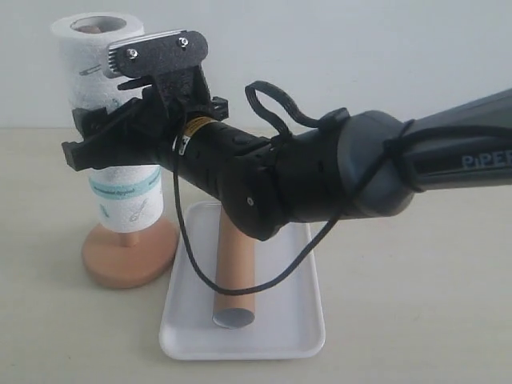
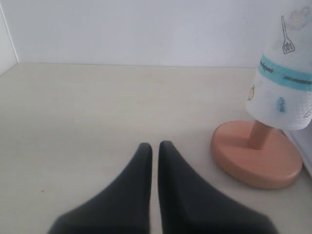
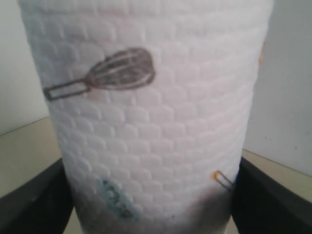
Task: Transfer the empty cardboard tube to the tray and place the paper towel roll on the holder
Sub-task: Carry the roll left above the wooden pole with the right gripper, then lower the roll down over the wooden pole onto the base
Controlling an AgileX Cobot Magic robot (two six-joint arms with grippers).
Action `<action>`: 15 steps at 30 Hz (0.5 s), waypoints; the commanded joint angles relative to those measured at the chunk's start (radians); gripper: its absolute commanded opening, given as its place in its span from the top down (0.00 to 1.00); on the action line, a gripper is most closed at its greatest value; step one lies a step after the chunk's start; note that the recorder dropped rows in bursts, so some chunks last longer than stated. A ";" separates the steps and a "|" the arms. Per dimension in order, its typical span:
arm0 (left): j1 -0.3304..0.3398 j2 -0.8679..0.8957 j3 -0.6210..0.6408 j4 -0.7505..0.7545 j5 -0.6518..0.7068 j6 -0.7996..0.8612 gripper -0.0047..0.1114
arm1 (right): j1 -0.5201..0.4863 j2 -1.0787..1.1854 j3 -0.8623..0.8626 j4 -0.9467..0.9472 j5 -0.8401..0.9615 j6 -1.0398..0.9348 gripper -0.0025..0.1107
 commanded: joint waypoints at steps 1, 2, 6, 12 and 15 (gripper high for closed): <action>0.003 -0.002 0.004 -0.008 -0.001 0.004 0.92 | 0.000 0.013 0.003 -0.030 -0.038 0.035 0.98; 0.003 -0.002 0.004 -0.008 -0.001 0.004 0.92 | 0.000 0.020 0.003 -0.038 -0.038 0.035 0.98; 0.003 -0.002 0.004 -0.008 -0.001 0.004 0.92 | 0.000 0.031 0.003 -0.062 -0.032 0.035 0.98; 0.003 -0.002 0.004 -0.008 -0.001 0.004 0.92 | 0.000 0.032 0.003 -0.064 -0.027 0.029 0.98; 0.003 -0.002 0.004 -0.008 -0.001 0.004 0.92 | 0.000 0.032 0.003 -0.066 -0.001 0.029 0.95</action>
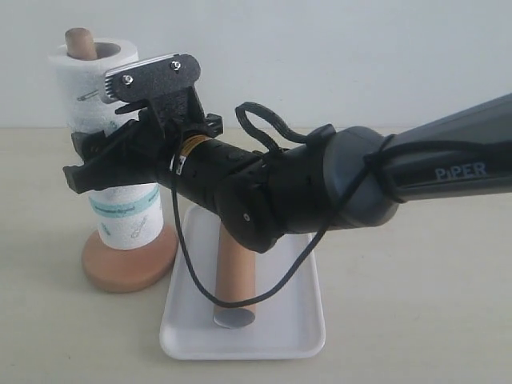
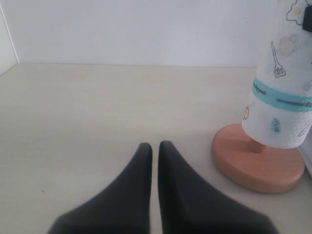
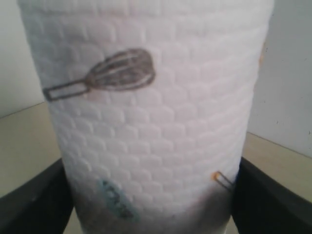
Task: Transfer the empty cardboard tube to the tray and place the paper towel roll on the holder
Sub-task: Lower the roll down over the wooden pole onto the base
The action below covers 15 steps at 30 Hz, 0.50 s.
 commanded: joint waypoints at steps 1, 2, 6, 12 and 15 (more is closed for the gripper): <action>0.003 -0.002 0.004 -0.008 -0.001 0.004 0.92 | 0.000 -0.007 0.002 -0.005 0.011 -0.006 0.91; 0.003 -0.002 0.004 -0.008 -0.001 0.004 0.92 | 0.000 -0.007 0.002 -0.005 0.021 0.000 0.85; 0.003 -0.002 0.004 -0.008 -0.001 0.004 0.92 | 0.000 -0.007 0.002 -0.005 0.032 -0.006 0.50; 0.003 -0.002 0.004 -0.008 -0.001 0.004 0.92 | 0.000 -0.007 0.002 -0.005 0.028 -0.008 0.16; 0.003 -0.002 0.004 -0.008 -0.001 0.004 0.92 | 0.000 -0.007 0.002 -0.008 0.028 -0.008 0.16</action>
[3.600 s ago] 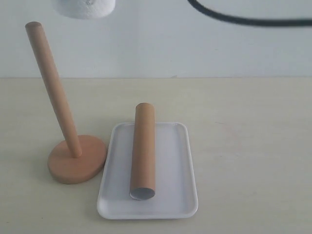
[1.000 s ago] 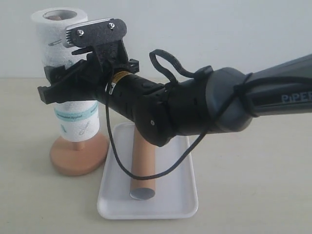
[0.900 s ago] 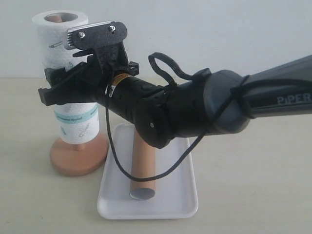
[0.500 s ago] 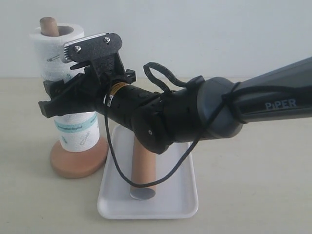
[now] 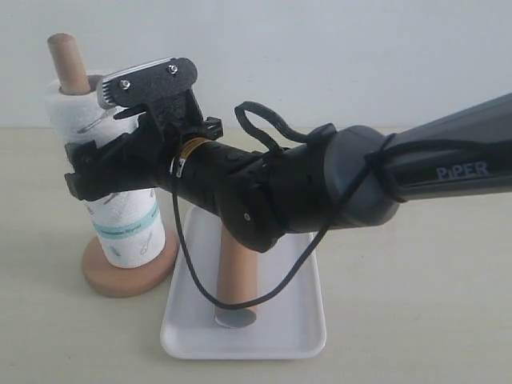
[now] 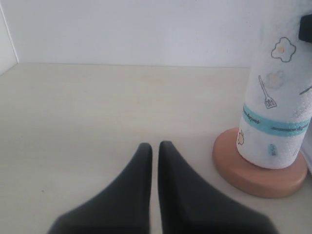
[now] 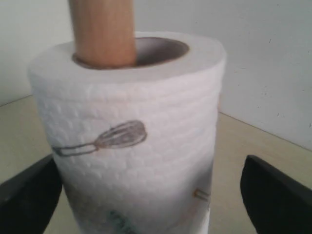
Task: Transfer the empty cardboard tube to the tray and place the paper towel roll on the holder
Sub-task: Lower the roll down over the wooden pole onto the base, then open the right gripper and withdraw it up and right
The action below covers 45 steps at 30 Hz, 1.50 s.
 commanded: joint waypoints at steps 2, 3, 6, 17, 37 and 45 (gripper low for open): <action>0.003 -0.002 0.004 -0.008 -0.001 0.004 0.92 | 0.000 -0.009 0.002 -0.015 -0.012 -0.008 0.15; 0.003 -0.002 0.004 -0.008 -0.001 0.004 0.92 | 0.000 -0.012 0.002 -0.019 -0.007 -0.008 0.15; 0.003 -0.002 0.004 -0.008 -0.001 0.004 0.92 | 0.000 -0.047 0.002 -0.019 0.049 -0.008 0.15; 0.003 -0.002 0.004 -0.008 -0.001 0.004 0.92 | 0.000 -0.242 0.002 -0.014 0.513 0.000 0.15; 0.003 -0.002 0.004 -0.008 -0.001 0.004 0.92 | -0.002 -0.486 0.002 -0.100 1.085 -0.035 0.97; 0.003 -0.002 0.004 -0.008 -0.001 0.004 0.92 | -0.002 -0.486 0.002 -0.100 1.089 -0.036 0.97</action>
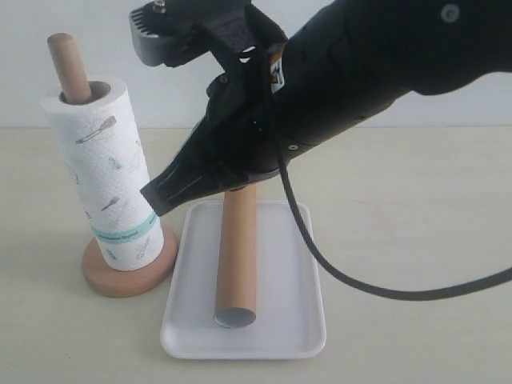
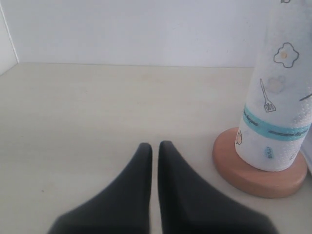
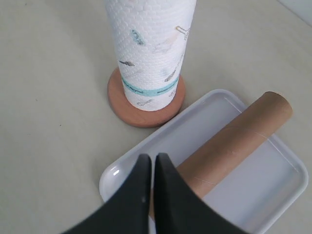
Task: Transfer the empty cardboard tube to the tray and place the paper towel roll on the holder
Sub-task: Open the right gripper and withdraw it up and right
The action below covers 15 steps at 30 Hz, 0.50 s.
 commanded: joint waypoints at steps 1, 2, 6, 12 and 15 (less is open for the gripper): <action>0.003 -0.002 0.004 -0.008 -0.001 0.004 0.92 | -0.002 -0.009 0.002 -0.010 0.005 -0.003 0.97; 0.003 -0.002 0.004 -0.008 -0.001 0.004 0.92 | -0.002 -0.009 0.002 -0.010 0.005 -0.003 0.97; 0.003 -0.002 0.004 -0.008 -0.001 0.004 0.92 | -0.002 -0.009 0.002 0.000 0.003 0.019 0.97; 0.003 -0.002 0.004 -0.008 -0.001 0.004 0.92 | -0.002 -0.009 0.002 -0.015 0.003 0.024 0.97; 0.003 -0.002 0.004 -0.008 -0.001 0.004 0.92 | -0.002 -0.009 0.002 -0.075 0.011 0.022 0.97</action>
